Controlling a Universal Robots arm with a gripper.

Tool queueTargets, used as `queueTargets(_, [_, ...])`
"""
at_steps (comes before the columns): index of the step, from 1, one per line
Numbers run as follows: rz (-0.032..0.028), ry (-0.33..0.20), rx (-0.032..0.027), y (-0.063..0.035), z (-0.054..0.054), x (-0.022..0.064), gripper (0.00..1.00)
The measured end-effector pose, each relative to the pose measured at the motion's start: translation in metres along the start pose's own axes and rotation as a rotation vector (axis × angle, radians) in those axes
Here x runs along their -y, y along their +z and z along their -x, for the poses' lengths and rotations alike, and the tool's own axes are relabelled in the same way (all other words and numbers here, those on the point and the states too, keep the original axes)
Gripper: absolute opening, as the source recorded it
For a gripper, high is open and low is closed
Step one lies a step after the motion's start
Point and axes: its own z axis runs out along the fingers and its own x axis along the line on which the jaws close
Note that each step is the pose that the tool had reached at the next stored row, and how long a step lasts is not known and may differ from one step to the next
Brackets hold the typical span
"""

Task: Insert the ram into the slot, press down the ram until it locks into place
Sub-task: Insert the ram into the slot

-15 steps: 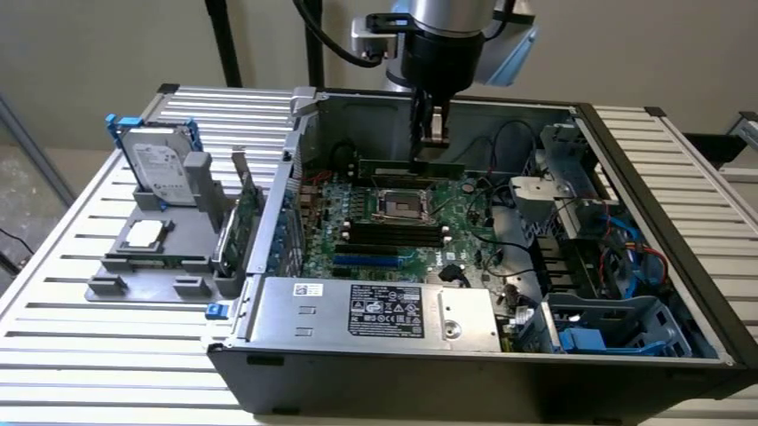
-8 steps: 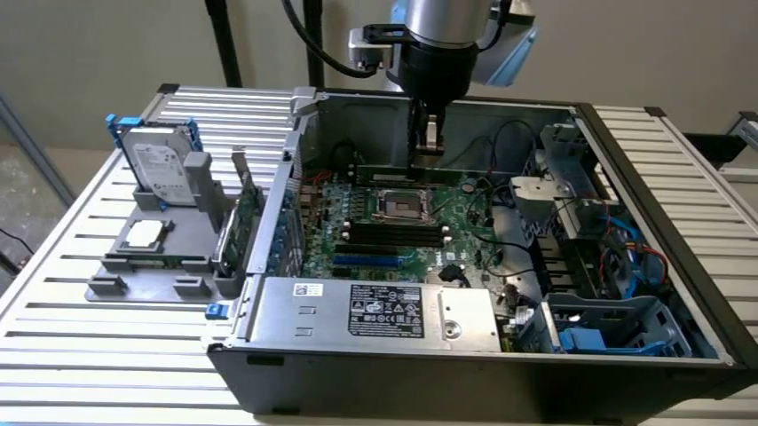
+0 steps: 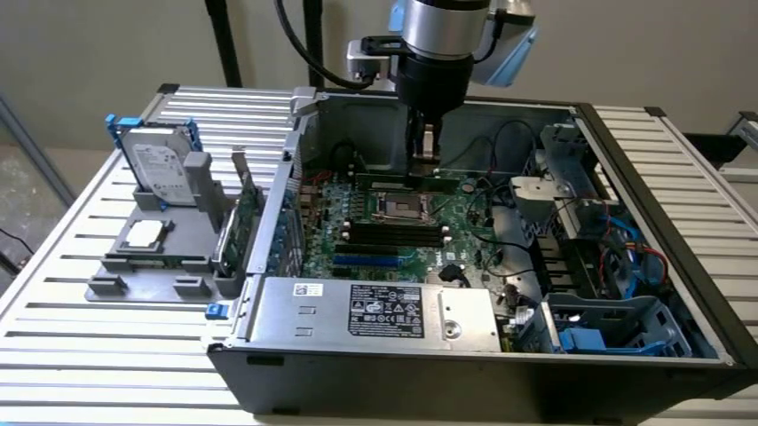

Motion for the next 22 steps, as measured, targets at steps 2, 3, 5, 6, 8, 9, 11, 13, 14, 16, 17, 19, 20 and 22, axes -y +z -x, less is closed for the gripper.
queueTargets(2, [-0.0002,0.002,-0.0036,0.0036,0.000,-0.0001,0.13])
queueTargets(3, [-0.0003,0.002,-0.0053,0.0055,0.000,-0.0002,0.13])
queueTargets(5, [-0.0006,0.003,-0.0073,0.0091,0.000,-0.0009,0.13])
queueTargets(6, [-0.0012,0.003,-0.0075,0.0109,0.000,-0.0018,0.13])
queueTargets(8, [-0.0022,0.003,-0.0083,0.0146,0.000,-0.0038,0.13])
queueTargets(9, [-0.0027,0.003,-0.0087,0.0165,0.000,-0.0048,0.13])
queueTargets(11, [-0.0035,0.003,-0.0100,0.0202,0.000,-0.0062,0.13])
queueTargets(13, [-0.0041,0.003,-0.0118,0.0238,0.000,-0.0065,0.13])
queueTargets(14, [-0.0043,0.003,-0.0129,0.0256,0.000,-0.0065,0.13])
queueTargets(16, [-0.0046,0.003,-0.0150,0.0292,0.001,-0.0064,0.13])
queueTargets(17, [-0.0047,0.003,-0.0163,0.0311,0.001,-0.0064,0.13])
queueTargets(19, [-0.0049,0.003,-0.0188,0.0348,0.001,-0.0063,0.13])
queueTargets(20, [-0.0050,0.003,-0.0203,0.0366,0.001,-0.0063,0.13])
queueTargets(22, [-0.0052,0.003,-0.0238,0.0402,0.001,-0.0062,0.13])
